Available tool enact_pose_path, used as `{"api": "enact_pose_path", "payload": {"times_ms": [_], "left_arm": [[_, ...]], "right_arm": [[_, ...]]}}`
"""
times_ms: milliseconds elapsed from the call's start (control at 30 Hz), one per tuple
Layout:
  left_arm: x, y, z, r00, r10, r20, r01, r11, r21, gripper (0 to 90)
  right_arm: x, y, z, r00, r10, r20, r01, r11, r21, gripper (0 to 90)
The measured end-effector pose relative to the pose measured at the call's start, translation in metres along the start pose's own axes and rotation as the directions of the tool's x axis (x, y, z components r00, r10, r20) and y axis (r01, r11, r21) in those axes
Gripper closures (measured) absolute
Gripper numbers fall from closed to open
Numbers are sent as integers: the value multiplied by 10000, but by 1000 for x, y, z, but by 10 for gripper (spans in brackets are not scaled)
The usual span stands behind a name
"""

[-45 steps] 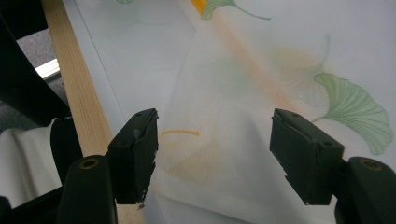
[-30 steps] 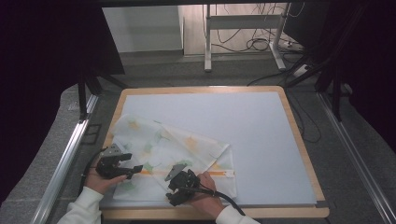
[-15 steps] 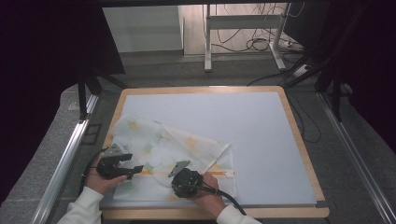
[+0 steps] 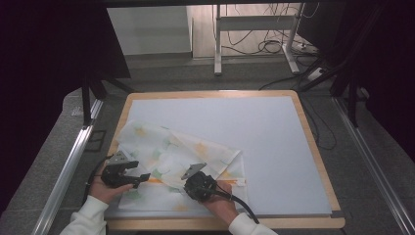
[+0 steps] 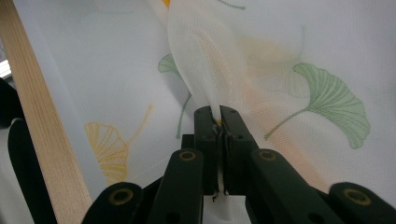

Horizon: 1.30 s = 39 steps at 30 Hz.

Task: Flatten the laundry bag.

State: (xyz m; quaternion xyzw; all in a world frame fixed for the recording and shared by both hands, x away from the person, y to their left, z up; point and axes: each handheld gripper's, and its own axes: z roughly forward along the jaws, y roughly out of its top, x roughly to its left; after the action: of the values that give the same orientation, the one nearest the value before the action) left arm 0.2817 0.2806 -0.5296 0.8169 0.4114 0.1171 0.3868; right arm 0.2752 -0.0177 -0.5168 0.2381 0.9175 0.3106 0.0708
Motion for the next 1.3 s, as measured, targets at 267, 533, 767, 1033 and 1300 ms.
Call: {"api": "enact_pose_path", "payload": {"times_ms": [267, 533, 767, 1033, 1300], "left_arm": [[0, 0, 0, 10000, -6, 9, 6, 10000, 2, 253], [0, 0, 1, 10000, 47, 4, -47, 10000, 67, 253], [-1, 0, 1, 10000, -15, 7, 15, 10000, 54, 253], [-2, 0, 1, 10000, -2, -65, 2, 10000, 7, 253], [-1, 0, 1, 10000, 56, 16, -57, 10000, 61, 253]], "right_arm": [[-11, 6, -12, 9997, 208, 113, -201, 9981, -590, 864], [-30, 17, -30, 9981, 579, 232, -545, 9901, -1293, 867], [-44, 19, -44, 9957, 843, 376, -768, 9823, -1707, 867], [-52, 18, -49, 9935, 1002, 531, -887, 9784, -1868, 868], [-67, 22, -53, 9895, 1262, 699, -1100, 9737, -1996, 868]]}}
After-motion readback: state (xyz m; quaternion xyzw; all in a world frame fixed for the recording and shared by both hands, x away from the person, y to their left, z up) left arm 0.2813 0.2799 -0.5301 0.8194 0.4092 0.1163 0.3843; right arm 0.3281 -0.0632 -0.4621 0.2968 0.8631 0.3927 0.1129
